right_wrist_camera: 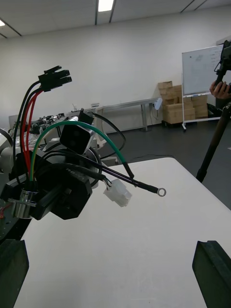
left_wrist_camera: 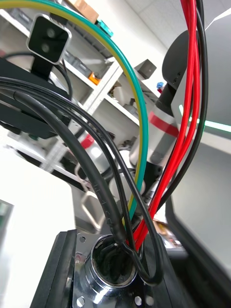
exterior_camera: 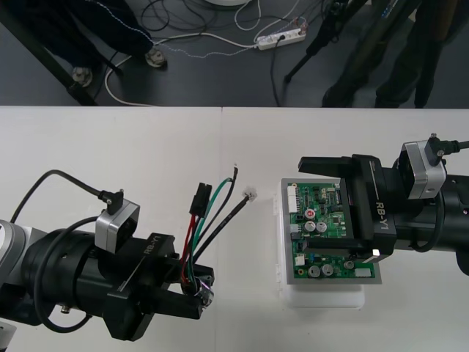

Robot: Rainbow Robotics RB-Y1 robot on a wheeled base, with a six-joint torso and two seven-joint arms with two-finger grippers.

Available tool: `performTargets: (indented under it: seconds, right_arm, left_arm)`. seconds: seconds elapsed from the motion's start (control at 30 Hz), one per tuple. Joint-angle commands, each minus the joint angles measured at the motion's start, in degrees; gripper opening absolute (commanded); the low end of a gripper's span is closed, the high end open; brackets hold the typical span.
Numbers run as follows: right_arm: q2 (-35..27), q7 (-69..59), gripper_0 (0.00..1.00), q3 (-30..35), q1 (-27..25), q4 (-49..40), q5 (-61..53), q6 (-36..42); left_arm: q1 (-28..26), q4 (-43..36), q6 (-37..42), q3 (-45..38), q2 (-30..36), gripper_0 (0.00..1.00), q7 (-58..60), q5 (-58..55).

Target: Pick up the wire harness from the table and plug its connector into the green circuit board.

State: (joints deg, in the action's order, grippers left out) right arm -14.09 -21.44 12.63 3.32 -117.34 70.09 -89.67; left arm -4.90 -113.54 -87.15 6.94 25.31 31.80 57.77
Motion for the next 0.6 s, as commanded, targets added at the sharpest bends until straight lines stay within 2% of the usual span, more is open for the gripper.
performTargets:
  seconds: [0.03, 0.6]
  right_arm:
    - [-1.55, -1.76, 1.00, 1.60, -0.25, -0.52, -0.92, -0.33]
    - [-1.73, -1.93, 1.00, 1.78, -0.16, -0.52, -0.92, -0.33]
  left_arm:
    - [-1.43, -4.15, 4.62, 2.64, 3.26, 0.00, 10.74, 0.50]
    - [3.14, -4.76, 5.85, 8.08, 6.86, 0.00, 27.88, 0.15]
